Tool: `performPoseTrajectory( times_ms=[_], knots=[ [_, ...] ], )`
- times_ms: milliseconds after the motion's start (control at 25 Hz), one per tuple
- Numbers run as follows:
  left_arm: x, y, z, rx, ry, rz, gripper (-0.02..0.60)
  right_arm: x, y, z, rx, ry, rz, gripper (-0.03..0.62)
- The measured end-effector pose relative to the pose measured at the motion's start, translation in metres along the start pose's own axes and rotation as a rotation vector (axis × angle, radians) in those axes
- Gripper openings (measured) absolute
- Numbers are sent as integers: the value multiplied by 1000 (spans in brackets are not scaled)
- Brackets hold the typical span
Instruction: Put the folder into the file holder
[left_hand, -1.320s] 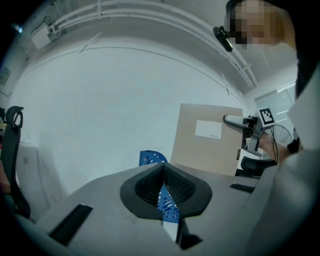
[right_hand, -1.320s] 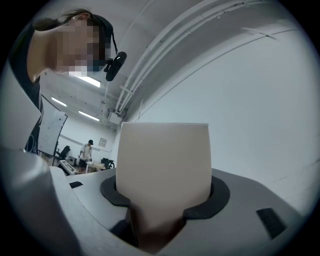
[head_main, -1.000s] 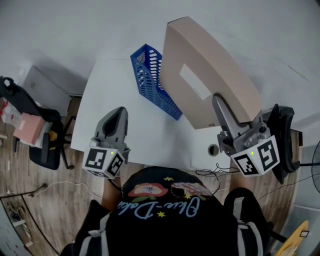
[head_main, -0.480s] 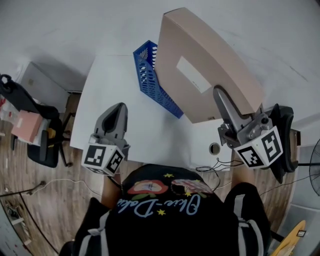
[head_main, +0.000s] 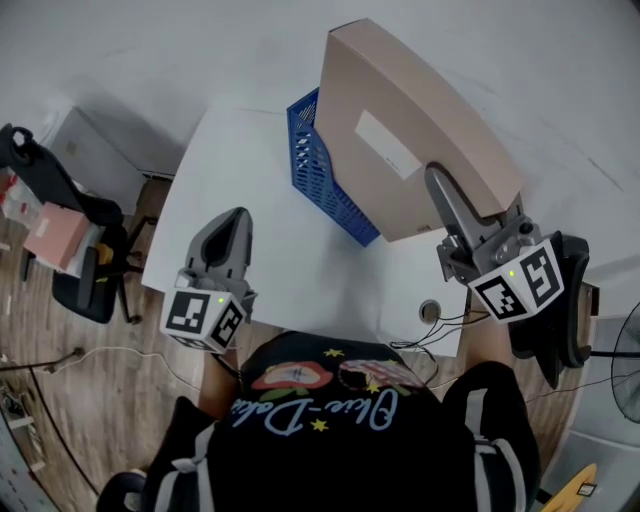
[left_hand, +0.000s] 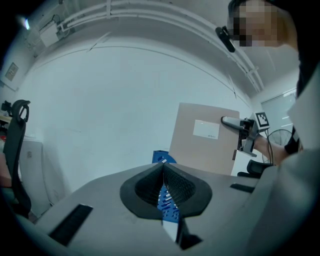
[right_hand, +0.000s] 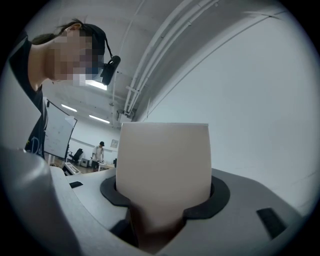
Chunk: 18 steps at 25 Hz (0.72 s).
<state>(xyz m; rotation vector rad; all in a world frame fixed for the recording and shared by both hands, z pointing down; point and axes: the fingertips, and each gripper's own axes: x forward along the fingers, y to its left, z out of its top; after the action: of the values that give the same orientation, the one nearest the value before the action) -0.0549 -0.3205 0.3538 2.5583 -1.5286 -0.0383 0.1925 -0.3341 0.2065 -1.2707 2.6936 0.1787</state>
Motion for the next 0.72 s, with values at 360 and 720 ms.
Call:
performPoseTrajectory(
  times_ms=[360,720],
  knots=[
    [-6,14,1,-1,-5,41,5,17,-6,-15,8,2,22,250],
    [-10,13,2,5,-5,69,5,20,-12,-23,3,5,36,250]
  ],
)
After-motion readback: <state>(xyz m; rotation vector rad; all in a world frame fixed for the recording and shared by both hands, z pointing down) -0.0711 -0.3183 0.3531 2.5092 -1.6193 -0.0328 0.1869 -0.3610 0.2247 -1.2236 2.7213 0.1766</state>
